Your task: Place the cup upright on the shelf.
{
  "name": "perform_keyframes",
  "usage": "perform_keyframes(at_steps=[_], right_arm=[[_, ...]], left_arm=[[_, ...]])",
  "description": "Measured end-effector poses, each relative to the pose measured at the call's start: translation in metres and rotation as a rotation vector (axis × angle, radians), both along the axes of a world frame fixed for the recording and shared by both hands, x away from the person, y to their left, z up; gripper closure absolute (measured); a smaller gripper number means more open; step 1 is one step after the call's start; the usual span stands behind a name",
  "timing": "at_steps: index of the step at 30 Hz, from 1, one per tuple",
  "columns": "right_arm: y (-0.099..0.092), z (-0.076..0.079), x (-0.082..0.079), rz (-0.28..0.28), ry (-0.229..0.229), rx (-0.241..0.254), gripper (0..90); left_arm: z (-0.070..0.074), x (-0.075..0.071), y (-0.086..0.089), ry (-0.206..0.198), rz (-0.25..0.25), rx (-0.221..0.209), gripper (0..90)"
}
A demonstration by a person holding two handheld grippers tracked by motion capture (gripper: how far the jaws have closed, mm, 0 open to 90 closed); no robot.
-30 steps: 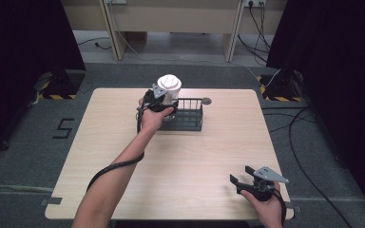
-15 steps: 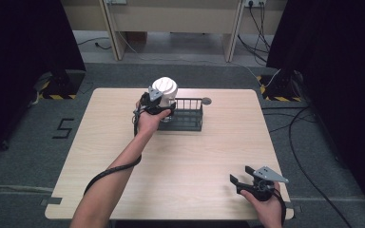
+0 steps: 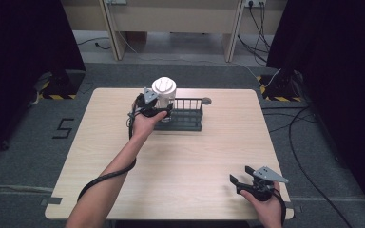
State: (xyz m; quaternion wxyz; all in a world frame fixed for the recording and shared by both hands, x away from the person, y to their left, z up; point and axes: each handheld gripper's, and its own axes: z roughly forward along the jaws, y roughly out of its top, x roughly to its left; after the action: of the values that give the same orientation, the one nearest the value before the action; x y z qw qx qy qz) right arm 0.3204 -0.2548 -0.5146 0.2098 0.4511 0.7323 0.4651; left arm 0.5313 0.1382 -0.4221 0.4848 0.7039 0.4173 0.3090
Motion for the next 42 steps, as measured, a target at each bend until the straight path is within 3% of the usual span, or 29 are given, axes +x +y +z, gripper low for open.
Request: perform_keyframes(at_steps=[15,32,42], right_arm=[[0.000,0.000,0.000,0.000,-0.003,-0.006,23.9],[0.001,0.000,0.000,0.000,-0.003,-0.010,23.9],[0.001,0.000,0.000,-0.003,-0.007,-0.013,24.0]], left_arm=[[0.003,-0.031,0.019,0.010,-0.027,0.001,14.4],[-0.011,-0.083,0.053,0.000,-0.044,0.005,14.5],[-0.020,-0.107,0.074,-0.010,-0.030,0.001,14.5]])
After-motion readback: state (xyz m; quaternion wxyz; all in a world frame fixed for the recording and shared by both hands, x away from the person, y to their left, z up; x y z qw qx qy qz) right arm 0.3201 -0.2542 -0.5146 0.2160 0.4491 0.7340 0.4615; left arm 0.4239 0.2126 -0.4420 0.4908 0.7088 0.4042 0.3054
